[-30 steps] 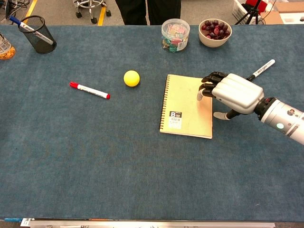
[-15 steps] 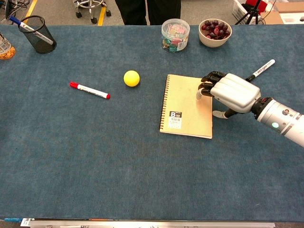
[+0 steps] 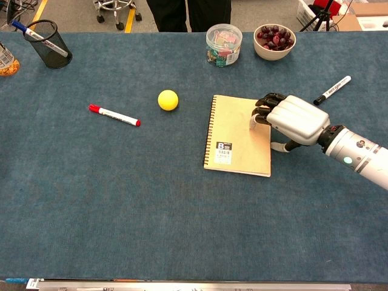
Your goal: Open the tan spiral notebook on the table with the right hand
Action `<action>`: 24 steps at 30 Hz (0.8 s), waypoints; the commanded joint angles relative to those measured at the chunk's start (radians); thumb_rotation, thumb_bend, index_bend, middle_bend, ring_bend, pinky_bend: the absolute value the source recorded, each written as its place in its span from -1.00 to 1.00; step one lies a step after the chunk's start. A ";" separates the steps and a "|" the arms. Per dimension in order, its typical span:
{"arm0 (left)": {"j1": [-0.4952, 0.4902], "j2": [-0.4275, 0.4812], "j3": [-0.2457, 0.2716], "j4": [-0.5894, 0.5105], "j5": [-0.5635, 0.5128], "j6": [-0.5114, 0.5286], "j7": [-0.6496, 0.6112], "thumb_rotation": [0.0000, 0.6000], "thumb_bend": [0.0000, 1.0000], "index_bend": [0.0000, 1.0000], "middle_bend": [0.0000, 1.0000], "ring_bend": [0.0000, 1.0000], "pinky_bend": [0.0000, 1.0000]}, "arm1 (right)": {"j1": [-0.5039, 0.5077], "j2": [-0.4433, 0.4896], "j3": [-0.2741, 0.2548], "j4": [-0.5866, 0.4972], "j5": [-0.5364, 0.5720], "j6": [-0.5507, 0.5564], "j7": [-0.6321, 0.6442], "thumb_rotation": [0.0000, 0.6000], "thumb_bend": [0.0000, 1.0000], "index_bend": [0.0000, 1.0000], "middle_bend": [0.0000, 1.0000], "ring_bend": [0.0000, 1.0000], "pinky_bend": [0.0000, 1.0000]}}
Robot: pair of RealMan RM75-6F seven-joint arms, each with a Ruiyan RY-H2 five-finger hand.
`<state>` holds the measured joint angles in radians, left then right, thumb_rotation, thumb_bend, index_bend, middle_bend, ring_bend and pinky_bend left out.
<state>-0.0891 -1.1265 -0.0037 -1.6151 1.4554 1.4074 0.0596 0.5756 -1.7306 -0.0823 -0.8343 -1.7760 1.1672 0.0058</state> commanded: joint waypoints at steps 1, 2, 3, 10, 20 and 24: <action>0.001 0.001 0.000 0.001 0.000 0.002 -0.001 1.00 -0.20 -0.69 -0.75 -0.72 -0.60 | 0.003 -0.004 0.001 0.003 0.003 0.003 0.003 1.00 -0.59 -0.29 -0.36 -0.67 -0.69; 0.002 0.001 -0.001 0.002 -0.001 0.002 -0.002 1.00 -0.20 -0.69 -0.75 -0.72 -0.60 | 0.006 -0.006 0.002 0.005 0.004 0.004 0.004 1.00 -0.58 -0.29 -0.36 -0.67 -0.69; 0.002 0.001 -0.001 0.002 -0.002 0.002 -0.003 1.00 -0.20 -0.69 -0.75 -0.72 -0.60 | 0.007 -0.007 0.001 0.007 0.004 0.005 0.005 1.00 -0.58 -0.29 -0.36 -0.67 -0.69; 0.006 0.003 0.001 0.004 -0.001 0.005 -0.007 1.00 -0.20 -0.69 -0.75 -0.72 -0.60 | 0.016 -0.013 -0.005 0.014 -0.002 0.028 0.027 1.00 -0.40 -0.27 -0.35 -0.63 -0.67; -0.001 0.004 0.002 0.000 0.002 -0.008 -0.007 1.00 -0.20 -0.69 -0.75 -0.72 -0.60 | 0.024 -0.052 -0.003 0.062 -0.011 0.080 0.062 1.00 -0.35 -0.20 -0.29 -0.55 -0.65; -0.001 0.010 0.003 -0.005 0.003 -0.008 -0.016 1.00 -0.20 -0.68 -0.75 -0.72 -0.60 | 0.024 -0.075 -0.009 0.096 -0.019 0.104 0.079 1.00 -0.28 -0.07 -0.24 -0.49 -0.62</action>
<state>-0.0903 -1.1173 -0.0013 -1.6193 1.4582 1.3994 0.0449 0.5993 -1.7986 -0.0885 -0.7474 -1.7912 1.2632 0.0780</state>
